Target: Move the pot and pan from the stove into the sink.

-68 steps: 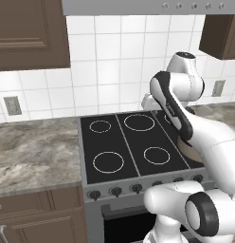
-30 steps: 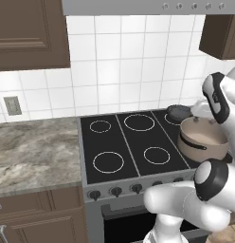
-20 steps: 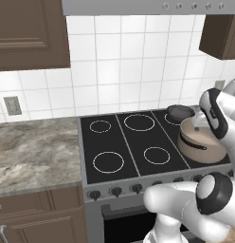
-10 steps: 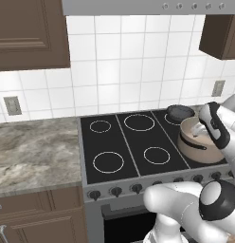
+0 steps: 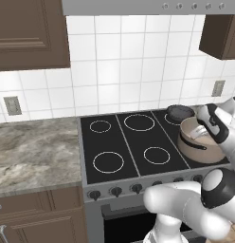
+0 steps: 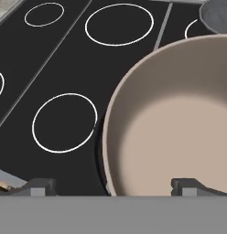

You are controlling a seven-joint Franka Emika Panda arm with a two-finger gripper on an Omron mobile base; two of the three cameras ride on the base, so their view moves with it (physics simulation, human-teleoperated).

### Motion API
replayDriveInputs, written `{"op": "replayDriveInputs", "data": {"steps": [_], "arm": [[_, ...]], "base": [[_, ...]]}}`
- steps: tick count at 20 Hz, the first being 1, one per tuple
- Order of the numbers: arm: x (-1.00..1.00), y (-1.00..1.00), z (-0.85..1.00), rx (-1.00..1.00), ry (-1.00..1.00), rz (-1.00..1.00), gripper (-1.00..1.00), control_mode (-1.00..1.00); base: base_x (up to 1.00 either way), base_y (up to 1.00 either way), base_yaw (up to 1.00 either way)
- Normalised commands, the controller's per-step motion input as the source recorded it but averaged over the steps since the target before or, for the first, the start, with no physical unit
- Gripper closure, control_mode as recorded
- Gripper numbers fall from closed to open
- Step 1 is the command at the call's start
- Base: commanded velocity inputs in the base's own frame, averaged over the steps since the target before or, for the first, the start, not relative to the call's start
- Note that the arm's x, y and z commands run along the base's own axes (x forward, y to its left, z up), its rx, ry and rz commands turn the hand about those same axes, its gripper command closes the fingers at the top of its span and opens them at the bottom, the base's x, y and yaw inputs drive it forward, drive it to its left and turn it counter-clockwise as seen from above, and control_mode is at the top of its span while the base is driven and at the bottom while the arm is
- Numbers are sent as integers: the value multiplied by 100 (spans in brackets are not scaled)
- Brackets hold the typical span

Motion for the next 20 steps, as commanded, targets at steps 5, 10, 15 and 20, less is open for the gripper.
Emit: {"op": "replayDriveInputs", "data": {"steps": [5,10,15,20], "arm": [[1,0,-9,-4,2,3,-100,-100],[5,0,-13,-4,3,2,-100,-100],[0,0,-10,-2,2,2,-100,-100],[0,0,-23,-5,3,4,-100,-100]], "base": [[0,0,0],[0,0,0],[0,0,0],[0,0,0]]}}
